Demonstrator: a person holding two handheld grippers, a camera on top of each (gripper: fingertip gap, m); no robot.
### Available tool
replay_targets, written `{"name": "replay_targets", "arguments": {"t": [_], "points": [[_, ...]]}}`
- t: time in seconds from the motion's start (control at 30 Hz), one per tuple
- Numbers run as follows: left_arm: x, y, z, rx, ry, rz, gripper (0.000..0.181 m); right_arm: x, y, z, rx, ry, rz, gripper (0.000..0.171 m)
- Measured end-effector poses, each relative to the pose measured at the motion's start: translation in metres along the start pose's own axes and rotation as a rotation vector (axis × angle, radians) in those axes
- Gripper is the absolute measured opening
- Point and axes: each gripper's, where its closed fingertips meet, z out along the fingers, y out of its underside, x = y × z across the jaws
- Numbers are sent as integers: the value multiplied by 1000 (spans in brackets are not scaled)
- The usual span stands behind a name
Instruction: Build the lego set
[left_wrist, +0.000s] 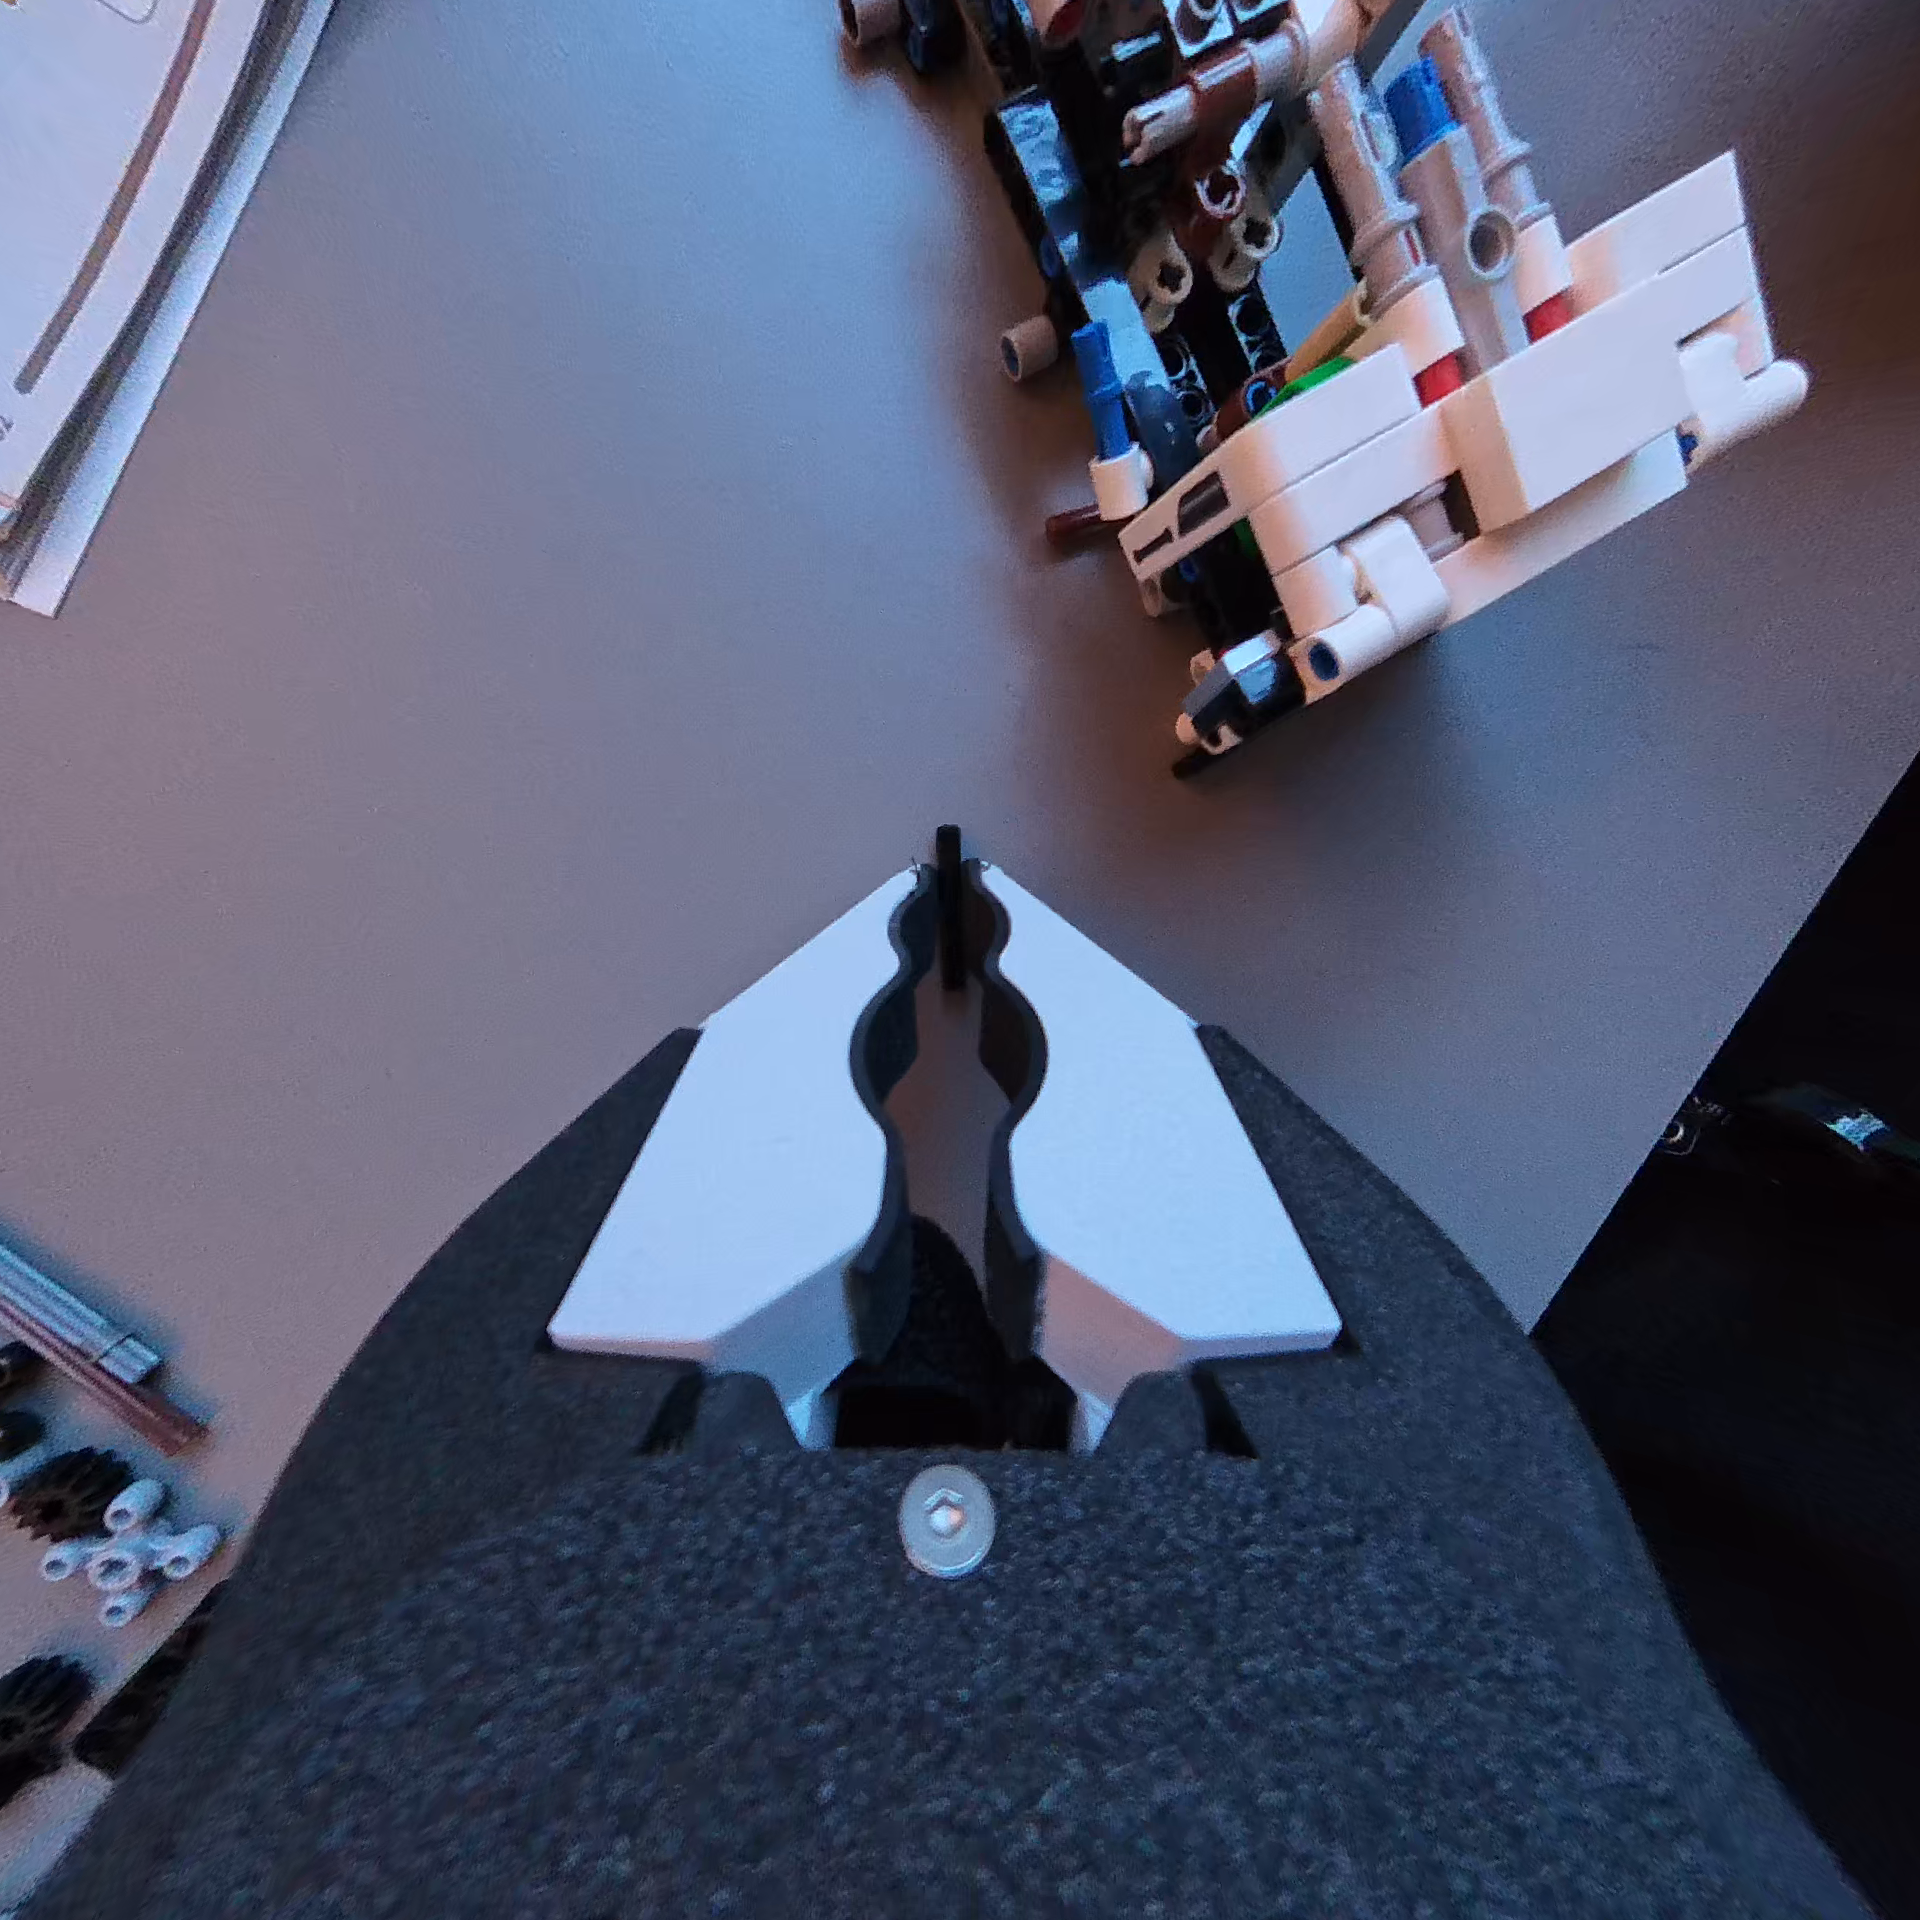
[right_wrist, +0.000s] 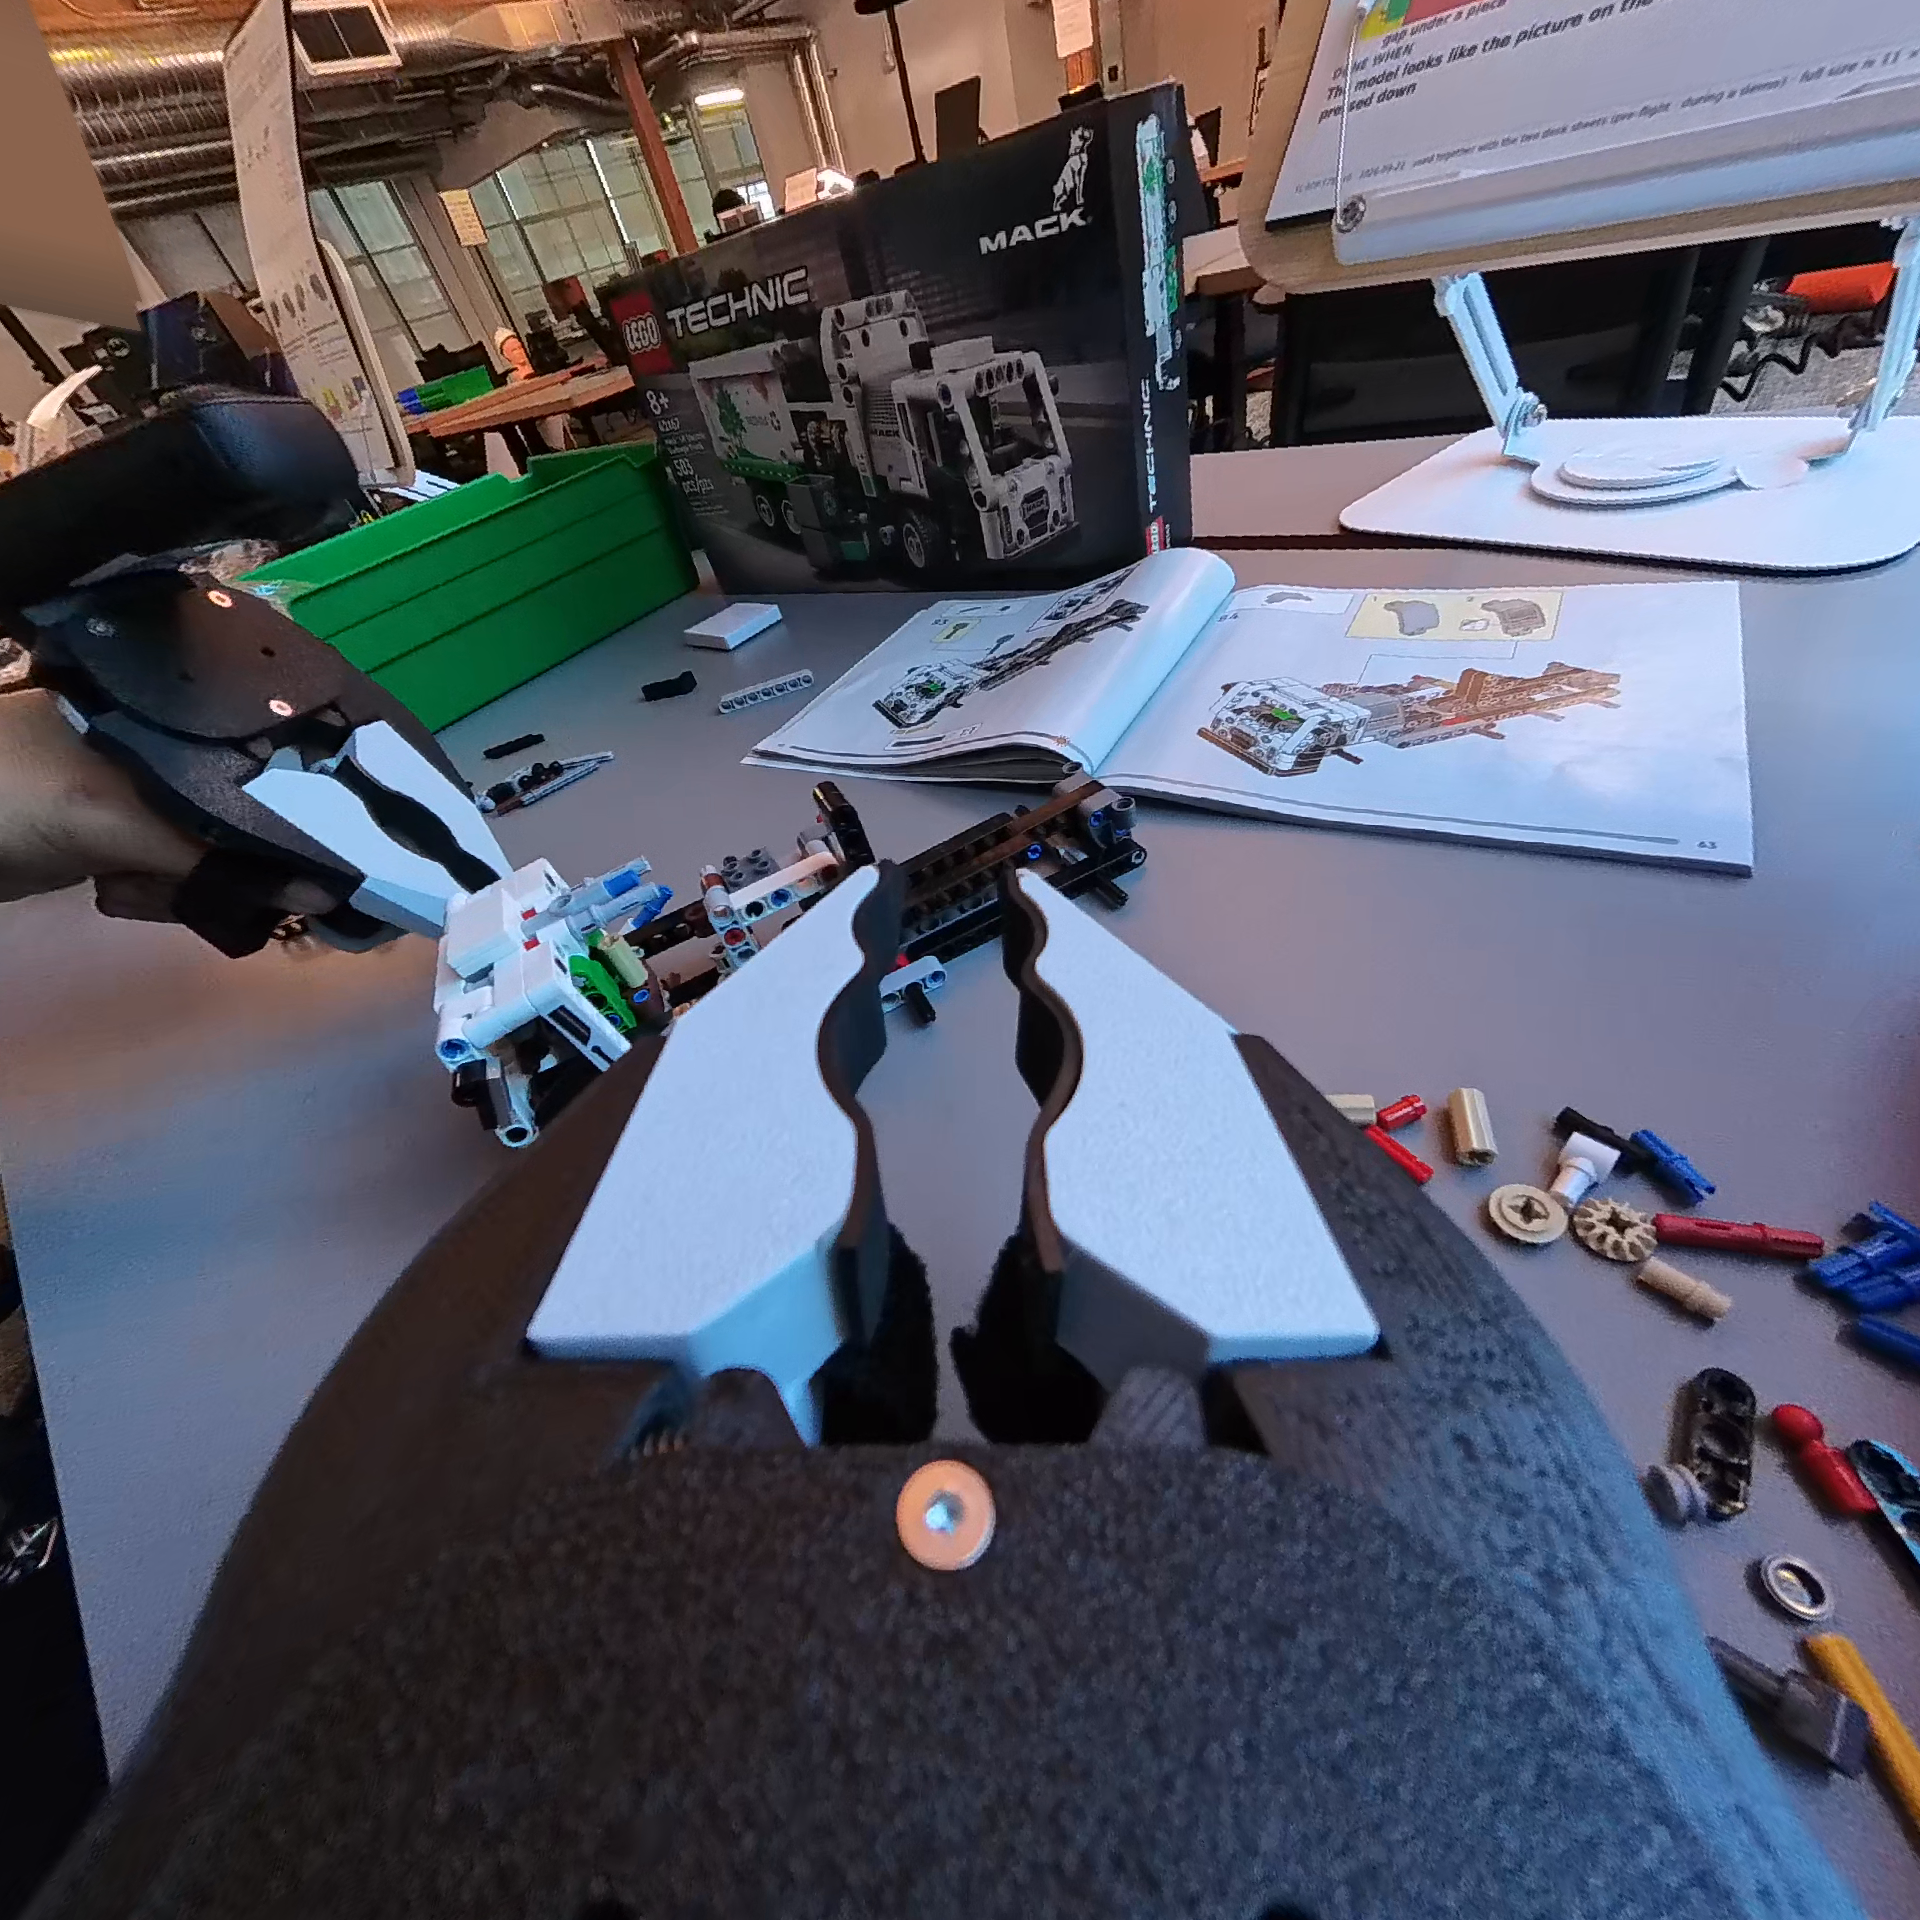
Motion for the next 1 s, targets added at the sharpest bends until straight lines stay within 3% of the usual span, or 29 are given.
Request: {"name": "replay_targets", "arguments": {"t": [0.03,0.17,0.3,0.43,0.53,0.63,0.73,1.0], "points": [[1,-1,0,7,7,-2,7,0,0,0,0,-1,1,18],[-1,-6,-14,92,10,-49,23,0,0,0,0,-1,-1,18],[-10,1,-71,315,13,-169,23,0,0,0,4,2,-3,18],[-36,50,-132,476,-157,-246,23,0,0,0,3,-1,5,18],[-43,101,-157,492,-283,-316,22,0,1,0,-6,4,0,17],[-41,145,-163,475,-371,-390,21,0,2,1,-15,13,-15,18],[-38,167,-160,489,-410,-425,20,-2,3,2,-24,19,-39,18],[-50,146,-133,532,-469,-309,17,-1,3,1,-16,44,-61,17]]}}
